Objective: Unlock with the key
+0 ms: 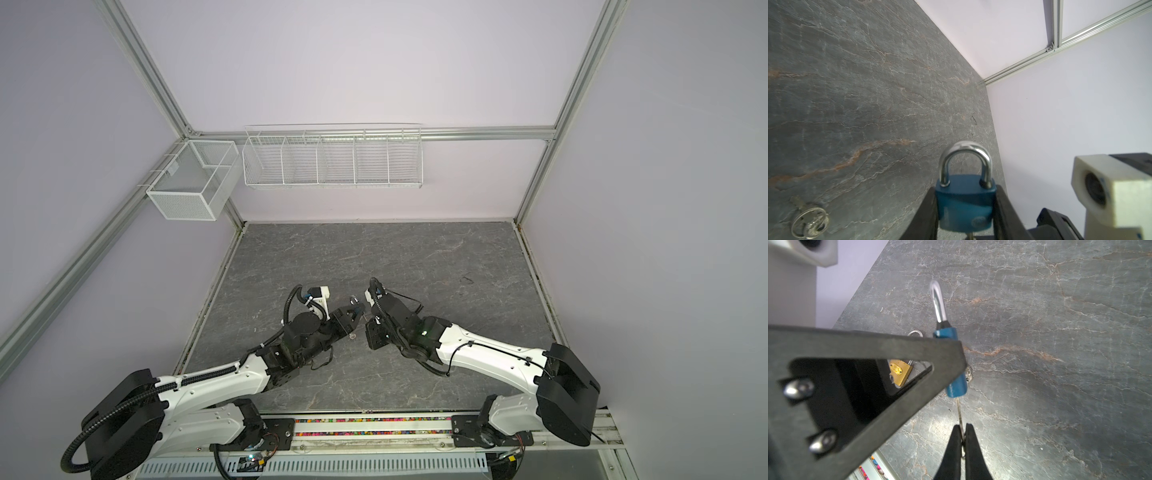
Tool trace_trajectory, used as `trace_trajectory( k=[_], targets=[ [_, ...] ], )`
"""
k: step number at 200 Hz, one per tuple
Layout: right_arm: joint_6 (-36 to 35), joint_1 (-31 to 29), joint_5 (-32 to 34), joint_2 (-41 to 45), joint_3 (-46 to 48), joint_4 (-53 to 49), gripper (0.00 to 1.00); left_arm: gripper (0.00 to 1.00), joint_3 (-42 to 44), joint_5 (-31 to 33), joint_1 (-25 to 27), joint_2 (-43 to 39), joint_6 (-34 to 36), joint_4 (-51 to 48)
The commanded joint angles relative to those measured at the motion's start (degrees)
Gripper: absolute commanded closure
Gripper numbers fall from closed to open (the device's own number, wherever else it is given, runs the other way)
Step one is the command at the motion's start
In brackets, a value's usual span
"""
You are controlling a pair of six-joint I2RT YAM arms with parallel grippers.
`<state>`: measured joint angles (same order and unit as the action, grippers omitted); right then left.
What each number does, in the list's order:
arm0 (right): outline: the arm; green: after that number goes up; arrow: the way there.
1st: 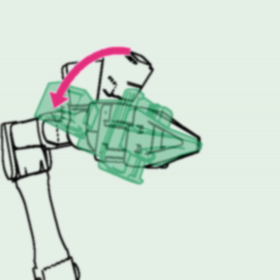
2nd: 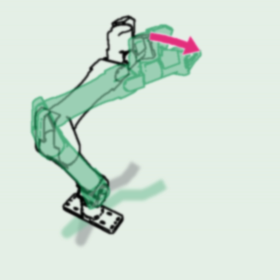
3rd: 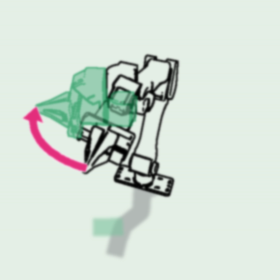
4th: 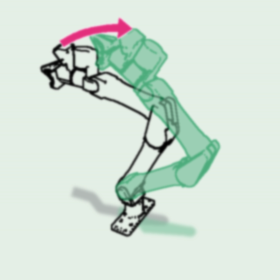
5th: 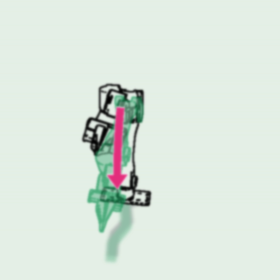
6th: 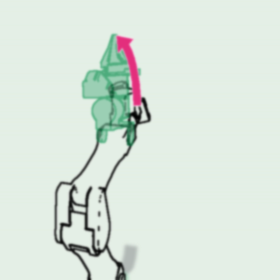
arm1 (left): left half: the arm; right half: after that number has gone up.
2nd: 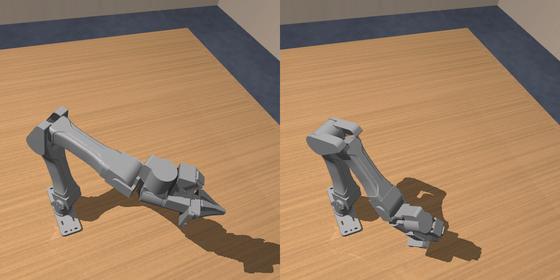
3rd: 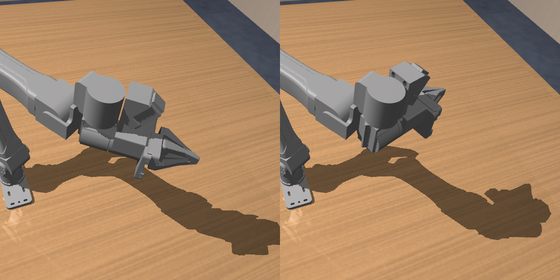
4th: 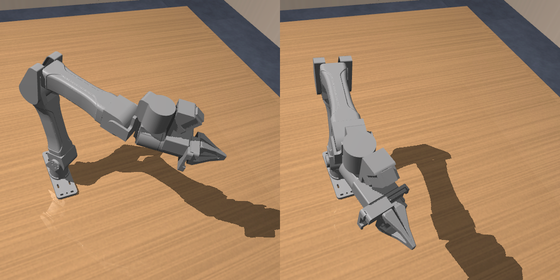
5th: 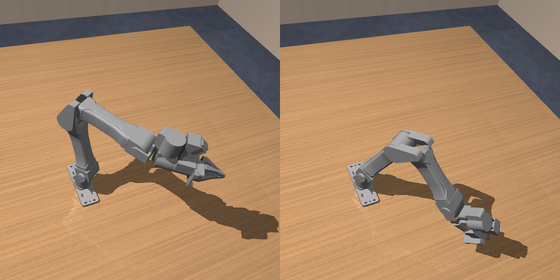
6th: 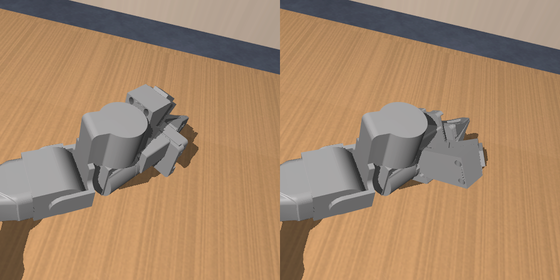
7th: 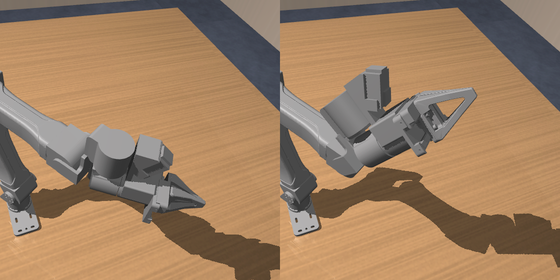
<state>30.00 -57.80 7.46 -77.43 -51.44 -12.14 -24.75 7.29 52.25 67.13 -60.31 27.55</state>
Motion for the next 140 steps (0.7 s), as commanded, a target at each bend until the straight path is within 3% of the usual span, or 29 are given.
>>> trace_trajectory(
  k=[1,140],
  targets=[
    [0.8,-0.1,-1.1,-0.9,-1.5,1.2,0.93,1.00,-1.4,-0.2,0.3,0.3,0.8,1.3],
    [3.3,2.2,2.7,1.6,-2.6,-1.4,0.93,1.00,0.5,-1.1,0.4,-0.1,0.5,3.2]
  ],
)
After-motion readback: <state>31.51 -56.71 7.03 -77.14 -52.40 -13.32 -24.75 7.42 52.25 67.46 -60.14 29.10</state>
